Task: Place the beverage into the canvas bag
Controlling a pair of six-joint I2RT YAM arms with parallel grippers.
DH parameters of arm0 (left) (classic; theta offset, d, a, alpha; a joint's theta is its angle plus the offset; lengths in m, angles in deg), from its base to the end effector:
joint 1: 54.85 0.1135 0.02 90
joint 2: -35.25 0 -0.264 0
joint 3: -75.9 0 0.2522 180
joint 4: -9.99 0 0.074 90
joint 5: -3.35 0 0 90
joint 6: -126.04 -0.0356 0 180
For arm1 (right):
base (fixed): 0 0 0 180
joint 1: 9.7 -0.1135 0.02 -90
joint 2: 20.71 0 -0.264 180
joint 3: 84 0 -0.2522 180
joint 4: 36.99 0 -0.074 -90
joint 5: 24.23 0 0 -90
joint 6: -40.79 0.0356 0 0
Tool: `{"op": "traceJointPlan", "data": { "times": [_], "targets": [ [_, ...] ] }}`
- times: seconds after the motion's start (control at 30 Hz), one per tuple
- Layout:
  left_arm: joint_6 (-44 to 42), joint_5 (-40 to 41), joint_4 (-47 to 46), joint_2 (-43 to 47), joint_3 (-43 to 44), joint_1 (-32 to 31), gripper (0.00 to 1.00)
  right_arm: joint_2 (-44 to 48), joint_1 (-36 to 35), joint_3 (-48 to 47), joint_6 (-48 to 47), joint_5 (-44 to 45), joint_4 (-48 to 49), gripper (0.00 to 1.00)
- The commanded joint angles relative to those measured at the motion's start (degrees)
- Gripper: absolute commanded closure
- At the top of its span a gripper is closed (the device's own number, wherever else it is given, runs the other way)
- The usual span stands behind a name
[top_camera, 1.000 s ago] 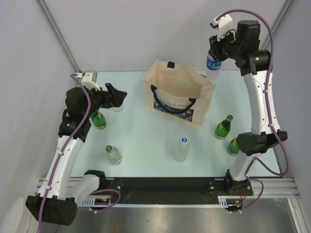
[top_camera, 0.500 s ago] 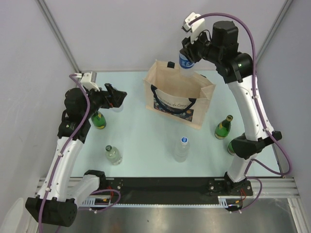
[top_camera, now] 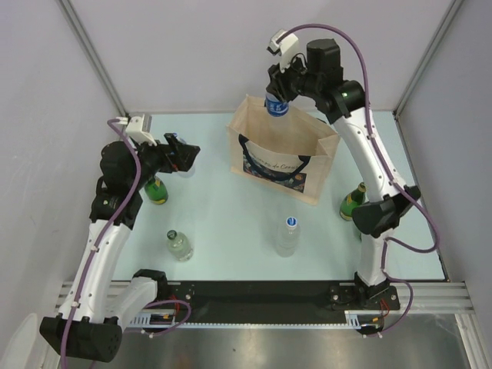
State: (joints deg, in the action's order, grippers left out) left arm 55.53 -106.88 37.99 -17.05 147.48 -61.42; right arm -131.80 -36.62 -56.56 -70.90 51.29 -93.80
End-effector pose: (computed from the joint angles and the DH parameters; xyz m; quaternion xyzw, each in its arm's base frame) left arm 0.2000 -0.0354 0.3894 0.0296 0.7551 -0.2744 0.5946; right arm 0.3603 0.1929 0.4981 -0.3943 0.6874 0.1276 0.5964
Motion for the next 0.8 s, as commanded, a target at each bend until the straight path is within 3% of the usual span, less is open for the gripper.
{"op": "traceJointPlan", "data": {
  "times": [0.0,0.33,0.77],
  "targets": [
    [-0.1,-1.0,-1.5,1.4,-0.6,0.4,0.00,-2.3,-0.2,-5.1,4.0,-2.8,12.6,1.00],
    [-0.3,-0.2,0.2,2.4,-1.6,0.4,0.00,-11.6,0.8,-2.5,12.2,-3.8,21.9,1.00],
    [-1.3,0.9,1.3,1.7,-1.0,0.4,0.00,-14.5,0.1,9.5,11.9,-3.4,35.1,1.00]
  ]
}}
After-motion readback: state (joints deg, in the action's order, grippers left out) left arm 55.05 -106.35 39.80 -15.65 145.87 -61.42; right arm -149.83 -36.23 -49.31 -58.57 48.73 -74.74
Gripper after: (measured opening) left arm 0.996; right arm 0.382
